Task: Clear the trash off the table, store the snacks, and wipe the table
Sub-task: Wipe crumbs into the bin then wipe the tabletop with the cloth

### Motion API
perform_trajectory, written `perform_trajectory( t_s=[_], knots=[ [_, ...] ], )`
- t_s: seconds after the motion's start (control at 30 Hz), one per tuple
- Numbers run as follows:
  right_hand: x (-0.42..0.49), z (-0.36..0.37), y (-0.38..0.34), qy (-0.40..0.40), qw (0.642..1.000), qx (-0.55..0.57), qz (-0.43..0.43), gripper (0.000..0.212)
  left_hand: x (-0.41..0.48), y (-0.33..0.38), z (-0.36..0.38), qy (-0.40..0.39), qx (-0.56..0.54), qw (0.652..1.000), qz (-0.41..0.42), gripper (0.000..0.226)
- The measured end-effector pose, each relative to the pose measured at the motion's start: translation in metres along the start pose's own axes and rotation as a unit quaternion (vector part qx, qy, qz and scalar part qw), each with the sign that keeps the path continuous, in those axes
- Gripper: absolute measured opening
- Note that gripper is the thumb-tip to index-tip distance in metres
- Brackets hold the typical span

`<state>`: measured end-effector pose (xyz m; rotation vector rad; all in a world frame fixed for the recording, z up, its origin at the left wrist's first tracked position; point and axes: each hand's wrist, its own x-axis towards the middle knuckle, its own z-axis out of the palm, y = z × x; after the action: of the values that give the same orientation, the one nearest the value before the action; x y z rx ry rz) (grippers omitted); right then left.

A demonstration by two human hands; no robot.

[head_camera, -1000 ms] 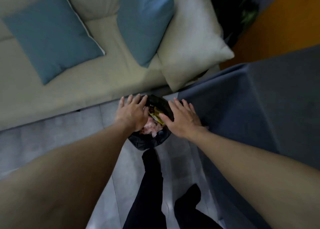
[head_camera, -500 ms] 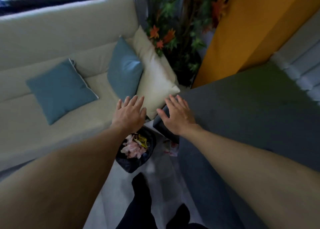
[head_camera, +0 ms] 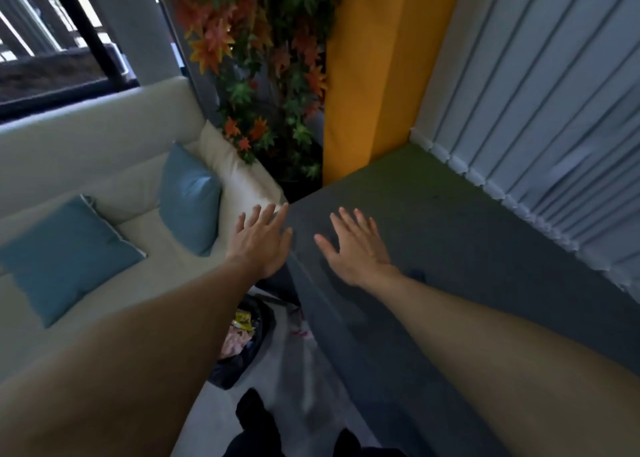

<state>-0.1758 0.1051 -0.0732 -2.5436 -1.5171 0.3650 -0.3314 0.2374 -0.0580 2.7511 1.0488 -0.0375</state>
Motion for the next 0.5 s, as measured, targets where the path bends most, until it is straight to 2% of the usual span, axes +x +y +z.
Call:
perform_trajectory(
  t_s=[0.27,0.5],
  knots=[
    [-0.052,-0.016,0.070,0.013,0.999,0.009,0.046,0.075,-0.001,0.079,0.002,-0.012,0.019,0.998,0.054,0.062],
    [-0.081,0.005,0.110,0.007,0.996,0.031,0.084,0.073,0.008,0.113,0.015,-0.030,-0.004,0.996,0.085,0.064]
  ],
)
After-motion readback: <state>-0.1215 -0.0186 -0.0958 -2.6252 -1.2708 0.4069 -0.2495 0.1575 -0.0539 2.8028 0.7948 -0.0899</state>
